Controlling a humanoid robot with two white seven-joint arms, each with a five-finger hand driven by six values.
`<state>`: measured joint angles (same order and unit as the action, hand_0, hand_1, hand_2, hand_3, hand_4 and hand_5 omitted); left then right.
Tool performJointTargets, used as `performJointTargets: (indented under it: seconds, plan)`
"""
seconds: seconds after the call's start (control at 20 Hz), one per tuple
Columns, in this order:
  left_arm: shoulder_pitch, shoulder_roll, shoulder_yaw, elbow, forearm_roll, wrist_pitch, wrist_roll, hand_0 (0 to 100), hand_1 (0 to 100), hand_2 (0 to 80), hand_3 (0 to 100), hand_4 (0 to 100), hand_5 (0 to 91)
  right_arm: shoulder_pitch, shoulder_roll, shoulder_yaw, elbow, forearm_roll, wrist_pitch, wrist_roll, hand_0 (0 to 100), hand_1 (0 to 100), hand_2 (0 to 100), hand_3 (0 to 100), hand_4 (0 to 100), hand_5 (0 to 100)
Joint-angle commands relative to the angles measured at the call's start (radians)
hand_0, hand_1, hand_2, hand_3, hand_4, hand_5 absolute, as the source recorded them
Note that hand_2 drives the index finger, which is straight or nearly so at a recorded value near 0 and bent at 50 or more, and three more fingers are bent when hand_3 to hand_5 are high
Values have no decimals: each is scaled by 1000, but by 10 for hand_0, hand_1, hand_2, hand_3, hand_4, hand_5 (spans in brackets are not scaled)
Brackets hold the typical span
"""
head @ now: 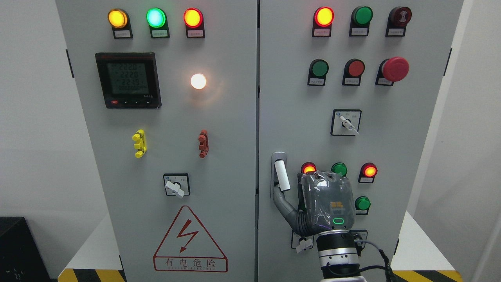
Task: Release door handle
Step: 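Rotate the handle with the right hand to horizontal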
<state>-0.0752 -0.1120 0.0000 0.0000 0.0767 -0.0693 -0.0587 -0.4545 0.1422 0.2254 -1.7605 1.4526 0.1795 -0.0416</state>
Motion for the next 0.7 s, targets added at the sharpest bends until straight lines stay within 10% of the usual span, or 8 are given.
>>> performJointTargets:
  seconds: [0.0, 0.65]
  plan:
    - [0, 0, -21, -20, 0, 0, 0, 0, 0, 22, 88, 13, 0, 0, 0, -4, -4, 0, 2, -3, 429, 308, 927, 1000, 1000, 917]
    - [0, 0, -21, -20, 0, 0, 0, 0, 0, 23, 86, 13, 0, 0, 0, -11, -7, 0, 14, -3, 424, 343, 928, 1000, 1000, 917]
